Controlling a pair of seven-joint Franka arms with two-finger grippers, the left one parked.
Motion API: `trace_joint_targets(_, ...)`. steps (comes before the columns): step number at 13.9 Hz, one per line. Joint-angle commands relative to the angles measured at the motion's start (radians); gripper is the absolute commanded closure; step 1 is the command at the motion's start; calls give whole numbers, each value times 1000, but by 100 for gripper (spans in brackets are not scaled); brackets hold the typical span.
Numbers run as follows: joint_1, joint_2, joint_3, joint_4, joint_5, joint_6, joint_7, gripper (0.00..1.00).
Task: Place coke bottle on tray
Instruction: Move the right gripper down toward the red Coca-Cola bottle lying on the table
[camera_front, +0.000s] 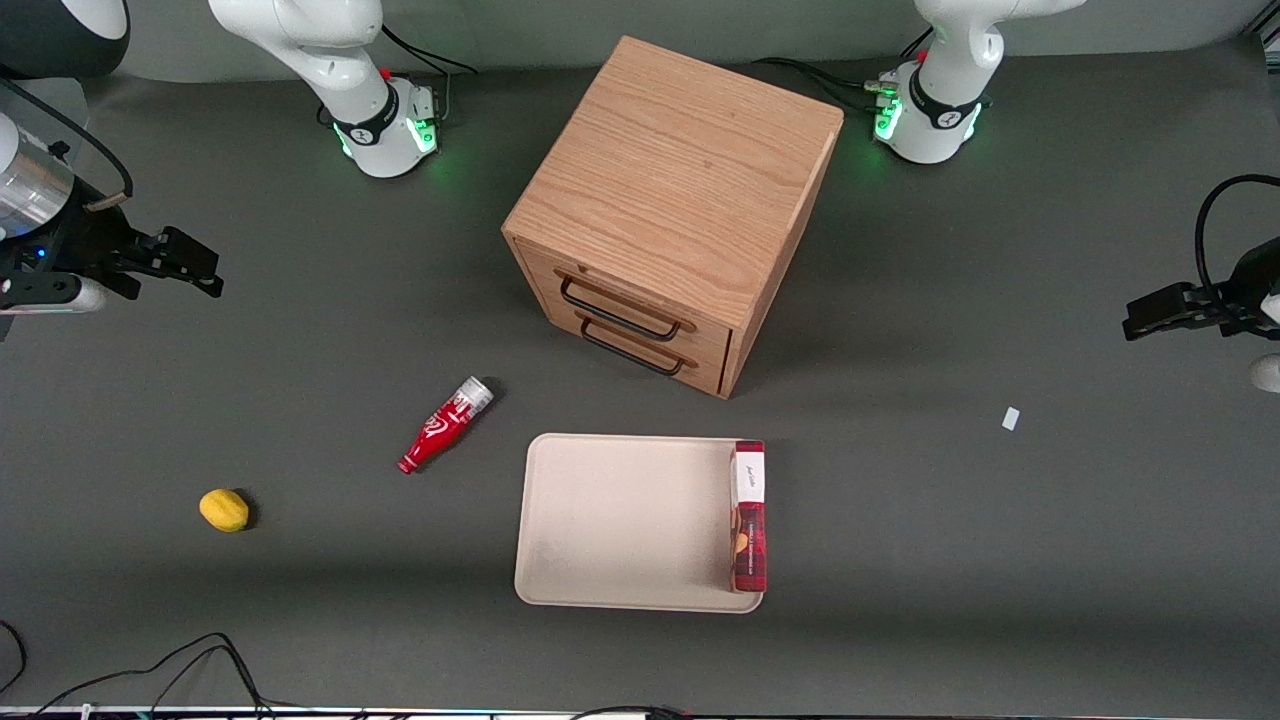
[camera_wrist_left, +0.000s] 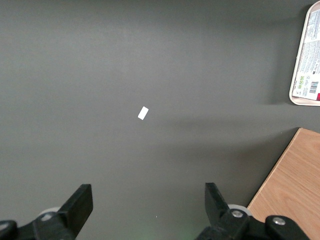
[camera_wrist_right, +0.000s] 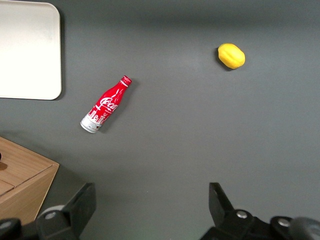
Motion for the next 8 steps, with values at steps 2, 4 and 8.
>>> trace_joint_targets(2, 1, 12, 9, 20, 7, -15, 27, 0)
trace_joint_targets(4, 1, 13, 9, 15, 10, -13, 25, 0)
trace_joint_targets(8, 32, 70, 41, 17, 35, 25, 132, 0)
